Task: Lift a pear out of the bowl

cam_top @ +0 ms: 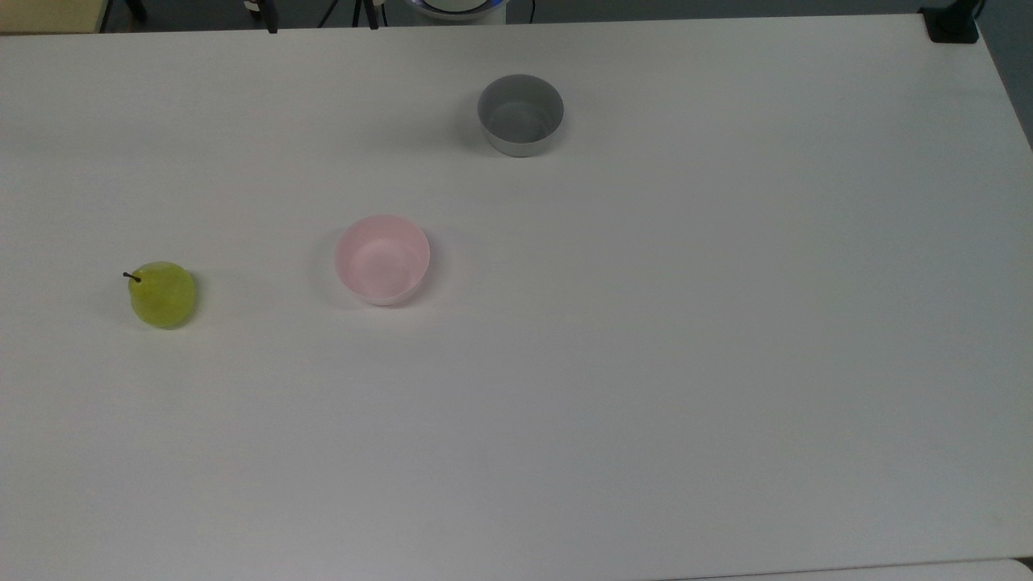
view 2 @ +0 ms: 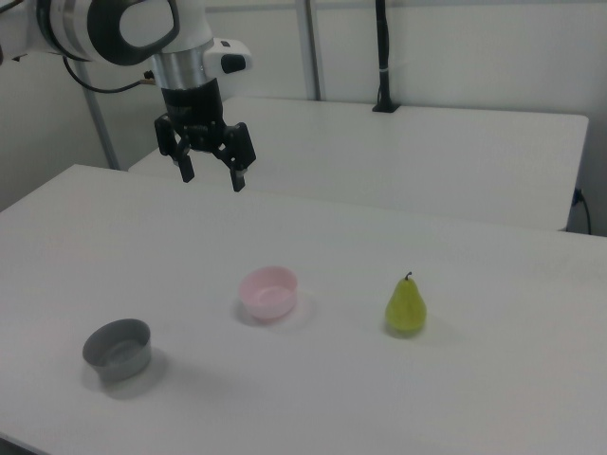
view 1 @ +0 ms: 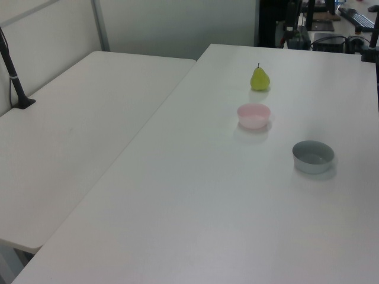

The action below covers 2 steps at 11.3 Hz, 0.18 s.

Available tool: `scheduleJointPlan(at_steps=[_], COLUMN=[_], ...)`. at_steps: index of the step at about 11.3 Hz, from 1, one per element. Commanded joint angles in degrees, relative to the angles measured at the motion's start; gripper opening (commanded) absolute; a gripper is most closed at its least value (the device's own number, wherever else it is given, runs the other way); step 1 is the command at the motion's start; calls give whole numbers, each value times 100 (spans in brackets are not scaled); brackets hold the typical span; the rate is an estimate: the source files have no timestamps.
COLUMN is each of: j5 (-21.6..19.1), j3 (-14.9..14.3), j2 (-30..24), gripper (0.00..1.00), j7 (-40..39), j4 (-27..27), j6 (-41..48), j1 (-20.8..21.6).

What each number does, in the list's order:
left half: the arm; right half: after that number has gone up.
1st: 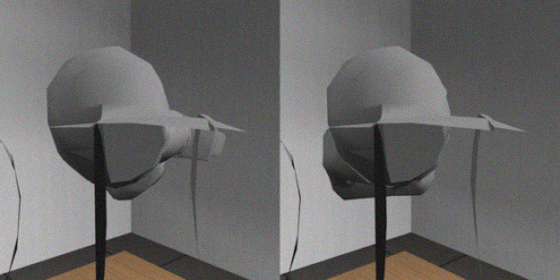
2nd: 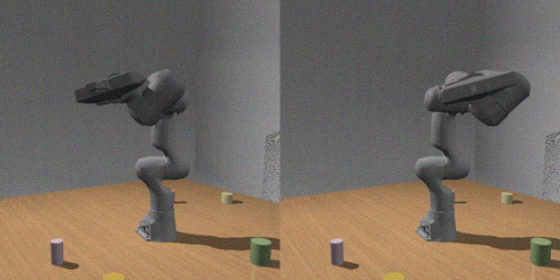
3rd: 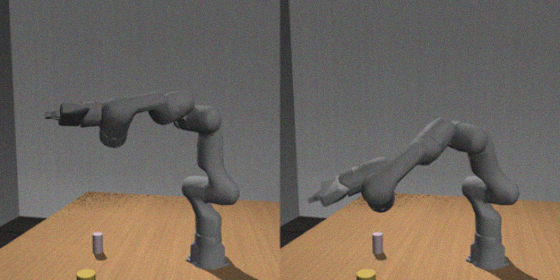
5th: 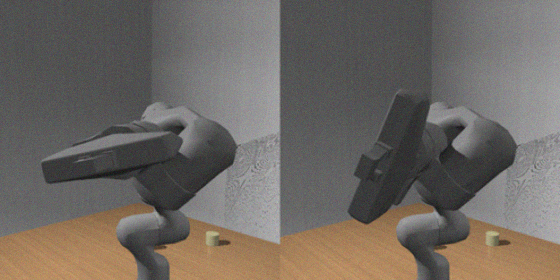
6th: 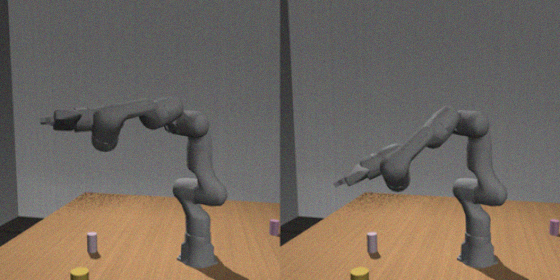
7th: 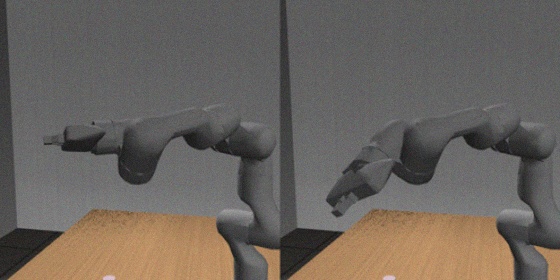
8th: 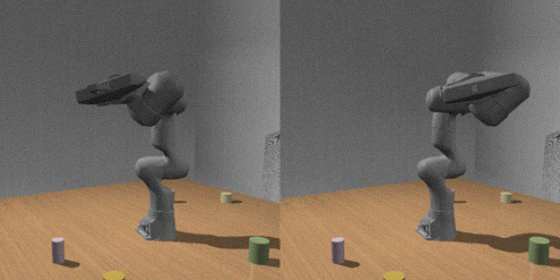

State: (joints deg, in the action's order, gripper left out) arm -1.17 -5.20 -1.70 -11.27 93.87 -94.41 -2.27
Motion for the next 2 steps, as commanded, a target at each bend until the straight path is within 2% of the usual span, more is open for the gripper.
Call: scheduleJointPlan(at_steps=[1, 2], j5=[82, 82], j3=[45, 45], j2=[-15, -15], gripper=[100, 100], j7=[-77, -77], j4=[0, 0], j6=[-113, -113], j1=[-19, -27])
